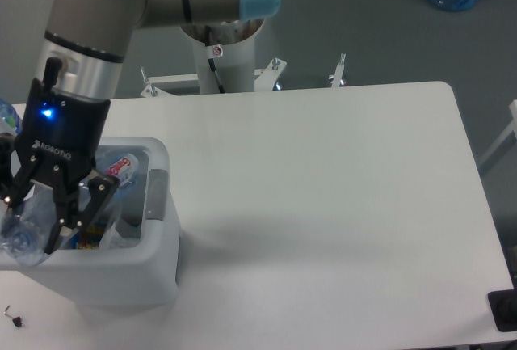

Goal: Place the trash in the trash can
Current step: 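Lower the bottle into the bin and open the gripper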

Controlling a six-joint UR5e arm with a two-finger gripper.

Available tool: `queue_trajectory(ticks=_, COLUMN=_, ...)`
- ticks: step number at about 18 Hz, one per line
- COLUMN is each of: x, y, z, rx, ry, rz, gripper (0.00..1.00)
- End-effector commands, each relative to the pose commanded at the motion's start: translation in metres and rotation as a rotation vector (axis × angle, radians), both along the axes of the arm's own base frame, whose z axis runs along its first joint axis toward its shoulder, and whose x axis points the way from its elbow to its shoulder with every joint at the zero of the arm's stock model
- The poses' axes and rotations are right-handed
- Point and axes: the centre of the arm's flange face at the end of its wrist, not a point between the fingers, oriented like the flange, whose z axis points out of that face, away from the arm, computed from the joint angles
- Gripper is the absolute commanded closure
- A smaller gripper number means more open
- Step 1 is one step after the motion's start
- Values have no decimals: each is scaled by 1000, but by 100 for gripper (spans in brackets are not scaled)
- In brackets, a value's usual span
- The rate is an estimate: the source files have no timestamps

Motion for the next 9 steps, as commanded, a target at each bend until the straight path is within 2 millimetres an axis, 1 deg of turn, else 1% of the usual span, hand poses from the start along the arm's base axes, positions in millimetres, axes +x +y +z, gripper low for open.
queue_trajectory(ticks=3, x=0, y=0, z=-13, rx=-22, ry=-10, rz=0, gripper=42)
queue_trajectory(ticks=4, x=0, y=-1, z=-18, rx=-29, ry=-14, rz=-1, gripper=39)
queue_trajectory(ticks=7, x=0, y=-2, z=-20, rx=-35, ry=-15, rz=4, gripper=31)
queue_trajectory(ticks=9, x=-3, y=-4, z=-26, rx=-47, ry=-22, rz=9, gripper=31)
